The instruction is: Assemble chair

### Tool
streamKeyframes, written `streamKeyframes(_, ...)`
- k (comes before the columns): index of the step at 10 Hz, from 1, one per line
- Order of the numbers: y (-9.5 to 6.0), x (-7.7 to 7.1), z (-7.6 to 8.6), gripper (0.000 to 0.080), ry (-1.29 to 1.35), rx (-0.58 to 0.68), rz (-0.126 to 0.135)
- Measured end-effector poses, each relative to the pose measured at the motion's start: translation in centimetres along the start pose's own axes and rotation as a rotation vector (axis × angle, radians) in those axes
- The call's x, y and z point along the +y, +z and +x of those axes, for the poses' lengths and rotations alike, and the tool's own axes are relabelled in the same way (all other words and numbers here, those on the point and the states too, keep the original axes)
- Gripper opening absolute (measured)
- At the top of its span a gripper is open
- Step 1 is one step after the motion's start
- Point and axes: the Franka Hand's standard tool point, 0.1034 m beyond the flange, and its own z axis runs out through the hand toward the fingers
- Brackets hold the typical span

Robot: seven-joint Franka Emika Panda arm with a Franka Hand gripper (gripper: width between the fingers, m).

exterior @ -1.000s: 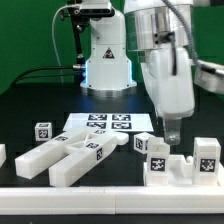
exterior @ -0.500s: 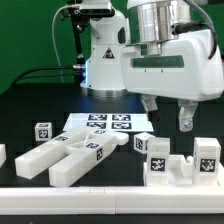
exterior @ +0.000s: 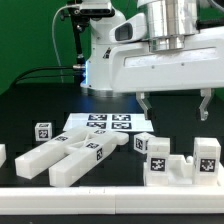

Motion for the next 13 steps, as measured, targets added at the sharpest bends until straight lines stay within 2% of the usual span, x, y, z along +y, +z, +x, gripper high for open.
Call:
streamKeyframes(3,0.2,0.2,-0.1,0.0649,0.010,-0.008,-0.004)
streamKeyframes(4,0.3,0.7,0.6,0.0649,-0.111,0.024,-0.005)
streamKeyframes(6,0.6,1.4,0.8,0.0649,-0.193,0.083,-0.012)
streamKeyframes(8,0.6,1.6,1.6,0.0649,-0.262,0.220,-0.016)
streamKeyframes(9,1.0,1.8,2.1,0.0649,-0.276,0.314,-0.020)
streamKeyframes(11,2.8,1.7,1.7,0.0649,-0.290,0.435,-0.022)
streamKeyframes(12,4.5,1.9,0.6,0.0649,-0.298,0.390,-0.034)
streamKeyframes(13,5.2,1.9,0.4,0.0649,-0.298,0.361,-0.039)
